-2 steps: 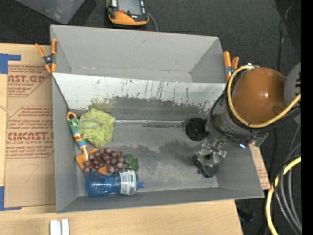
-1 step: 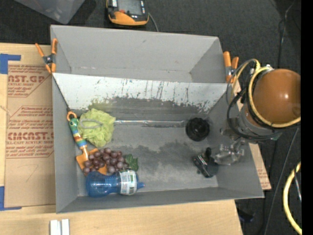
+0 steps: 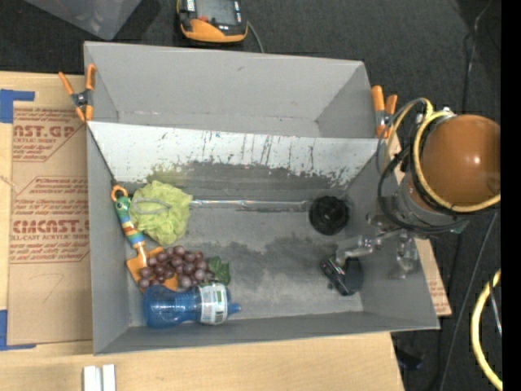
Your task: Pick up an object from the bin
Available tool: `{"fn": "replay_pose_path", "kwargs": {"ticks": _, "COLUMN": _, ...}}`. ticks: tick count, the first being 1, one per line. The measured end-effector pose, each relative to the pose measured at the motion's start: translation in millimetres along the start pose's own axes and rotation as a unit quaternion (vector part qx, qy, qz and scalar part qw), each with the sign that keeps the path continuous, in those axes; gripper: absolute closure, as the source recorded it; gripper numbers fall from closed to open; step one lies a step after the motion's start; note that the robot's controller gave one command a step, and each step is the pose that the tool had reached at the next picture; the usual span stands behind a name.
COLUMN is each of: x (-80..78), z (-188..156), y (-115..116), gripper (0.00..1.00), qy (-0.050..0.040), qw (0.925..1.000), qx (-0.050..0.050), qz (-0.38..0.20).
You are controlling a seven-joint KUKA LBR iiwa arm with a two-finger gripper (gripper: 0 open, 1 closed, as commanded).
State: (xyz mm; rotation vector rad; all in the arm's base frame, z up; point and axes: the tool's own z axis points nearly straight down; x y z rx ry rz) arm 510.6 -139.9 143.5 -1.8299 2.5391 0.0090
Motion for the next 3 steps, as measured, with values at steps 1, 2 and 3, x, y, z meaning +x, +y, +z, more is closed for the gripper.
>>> {"fn": "replay_pose_path", "kwargs": {"ticks": 1, "x": -0.1, "z": 0, "y": 0, "gripper": 0.00, "qy": -0.0001, "qw": 1.0000, "qx": 0.000, "qz": 0.000}}
{"fn": "replay_pose_path", "kwargs": {"ticks": 2, "x": -11.7, "z": 41, "y": -10, "gripper": 0.00, "qy": -0.0011, "qw": 0.9779, "qx": 0.000, "qz": 0.209}}
{"fn": "replay_pose_path", "kwargs": {"ticks": 3, "x": -15.5, "z": 51, "y": -12, "gripper": 1.00, "qy": -0.0009, "qw": 0.9668, "qx": 0.000, "qz": 0.256}}
